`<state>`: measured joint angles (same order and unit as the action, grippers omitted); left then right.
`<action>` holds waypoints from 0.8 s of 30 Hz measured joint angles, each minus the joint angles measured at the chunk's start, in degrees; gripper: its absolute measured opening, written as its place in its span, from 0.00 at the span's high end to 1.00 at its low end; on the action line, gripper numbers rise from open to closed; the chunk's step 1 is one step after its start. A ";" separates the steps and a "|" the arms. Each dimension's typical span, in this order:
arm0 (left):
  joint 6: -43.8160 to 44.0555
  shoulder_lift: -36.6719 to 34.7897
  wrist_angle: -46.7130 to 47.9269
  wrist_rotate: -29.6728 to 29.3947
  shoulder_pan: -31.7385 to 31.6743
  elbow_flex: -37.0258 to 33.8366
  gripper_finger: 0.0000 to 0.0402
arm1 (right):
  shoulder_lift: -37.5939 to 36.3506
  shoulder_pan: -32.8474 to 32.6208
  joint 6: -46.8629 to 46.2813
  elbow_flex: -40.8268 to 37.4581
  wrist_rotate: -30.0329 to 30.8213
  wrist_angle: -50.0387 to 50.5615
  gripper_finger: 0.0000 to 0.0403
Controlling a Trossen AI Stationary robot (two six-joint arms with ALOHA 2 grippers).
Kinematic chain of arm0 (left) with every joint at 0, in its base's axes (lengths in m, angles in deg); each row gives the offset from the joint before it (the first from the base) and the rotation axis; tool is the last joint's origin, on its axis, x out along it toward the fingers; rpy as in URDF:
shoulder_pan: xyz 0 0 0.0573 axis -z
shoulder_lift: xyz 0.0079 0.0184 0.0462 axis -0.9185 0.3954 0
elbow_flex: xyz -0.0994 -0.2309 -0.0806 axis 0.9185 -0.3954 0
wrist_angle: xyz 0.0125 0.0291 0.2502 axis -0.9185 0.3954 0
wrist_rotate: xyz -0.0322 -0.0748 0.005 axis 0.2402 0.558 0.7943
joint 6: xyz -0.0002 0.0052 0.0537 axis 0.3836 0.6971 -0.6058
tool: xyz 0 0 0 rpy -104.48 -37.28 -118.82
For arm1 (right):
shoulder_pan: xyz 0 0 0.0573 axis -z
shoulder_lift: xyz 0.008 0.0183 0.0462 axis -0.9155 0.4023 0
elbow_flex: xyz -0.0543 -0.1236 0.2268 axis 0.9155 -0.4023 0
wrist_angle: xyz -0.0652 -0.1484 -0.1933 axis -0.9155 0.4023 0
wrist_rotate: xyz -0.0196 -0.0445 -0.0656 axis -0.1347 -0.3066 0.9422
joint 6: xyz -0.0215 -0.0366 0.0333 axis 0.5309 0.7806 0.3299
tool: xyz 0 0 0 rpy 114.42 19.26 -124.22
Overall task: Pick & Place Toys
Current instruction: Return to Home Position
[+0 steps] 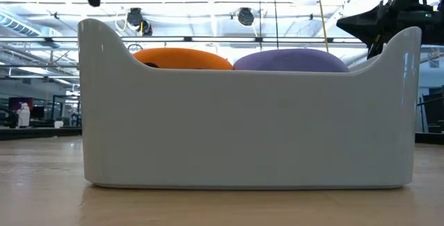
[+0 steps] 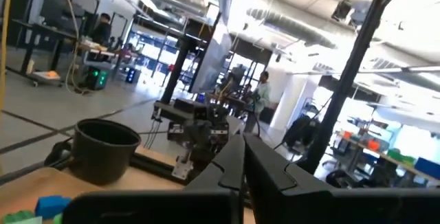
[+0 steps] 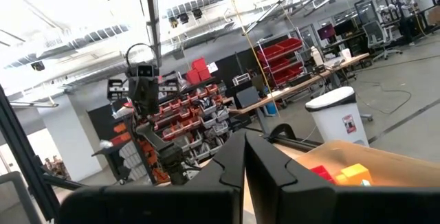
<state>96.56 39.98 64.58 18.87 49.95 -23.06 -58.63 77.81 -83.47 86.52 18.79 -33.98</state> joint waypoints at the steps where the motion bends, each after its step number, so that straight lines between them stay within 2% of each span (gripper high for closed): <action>1: 0.47 -1.11 0.04 -0.11 0.00 -0.87 0.96 | 0.00 0.00 0.00 0.00 0.02 0.00 0.98; 4: 2.30 -3.62 0.27 -1.21 -0.01 -3.19 0.95 | 0.00 0.02 0.02 0.00 0.02 0.00 0.98; 12: 3.13 -9.07 0.07 -2.48 0.00 -7.95 0.99 | 0.00 0.01 0.01 0.00 0.02 0.00 0.98; 24: -4.35 -12.55 3.39 -3.11 0.00 -14.55 0.99 | 0.00 0.00 0.00 0.00 0.02 0.00 0.98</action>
<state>92.21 27.43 67.97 15.76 49.95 -37.61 -58.63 77.81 -83.47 86.52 18.81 -33.98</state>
